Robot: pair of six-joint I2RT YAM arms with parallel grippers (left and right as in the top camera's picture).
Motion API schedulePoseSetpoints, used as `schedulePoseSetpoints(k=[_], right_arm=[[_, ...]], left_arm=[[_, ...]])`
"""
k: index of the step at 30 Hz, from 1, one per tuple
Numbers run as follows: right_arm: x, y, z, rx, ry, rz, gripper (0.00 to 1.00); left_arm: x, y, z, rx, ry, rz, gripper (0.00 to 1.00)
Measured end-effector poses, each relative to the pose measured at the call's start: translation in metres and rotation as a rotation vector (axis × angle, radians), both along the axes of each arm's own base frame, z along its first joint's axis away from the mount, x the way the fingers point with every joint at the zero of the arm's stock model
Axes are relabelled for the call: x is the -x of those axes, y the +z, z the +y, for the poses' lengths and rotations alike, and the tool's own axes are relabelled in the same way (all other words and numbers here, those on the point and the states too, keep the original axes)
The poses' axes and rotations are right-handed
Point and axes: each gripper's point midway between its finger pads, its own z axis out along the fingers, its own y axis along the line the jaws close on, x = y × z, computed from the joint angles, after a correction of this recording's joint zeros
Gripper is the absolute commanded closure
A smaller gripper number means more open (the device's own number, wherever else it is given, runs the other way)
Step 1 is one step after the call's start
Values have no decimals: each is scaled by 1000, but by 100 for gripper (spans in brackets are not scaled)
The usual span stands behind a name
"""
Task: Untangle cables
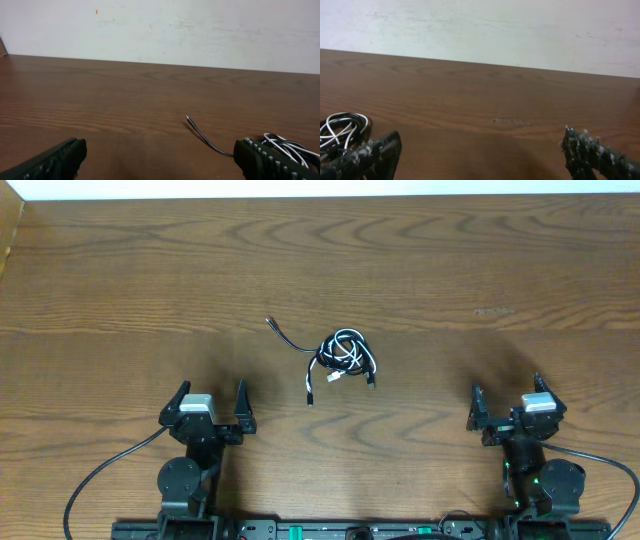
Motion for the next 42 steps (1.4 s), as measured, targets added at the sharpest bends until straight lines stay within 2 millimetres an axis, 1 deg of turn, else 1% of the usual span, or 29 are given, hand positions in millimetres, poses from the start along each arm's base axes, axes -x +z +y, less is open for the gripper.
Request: schedulePoseSetpoints(k=[1, 2, 4, 5, 42], right_arm=[[0, 0, 0, 0, 0, 0, 1], [0, 0, 0, 0, -2, -2, 1], [0, 0, 0, 0, -1, 2, 1], [0, 0, 0, 0, 0, 0, 1], [0, 0, 0, 0, -1, 1, 1]], left_arm=[[-1, -4, 0, -1, 0, 21, 1], [-2, -15, 0, -5, 2, 78, 1], [-2, -48, 0, -12, 0, 223, 1], [-2, -53, 0, -13, 0, 243, 1], [-2, -52, 0, -13, 0, 241, 1]])
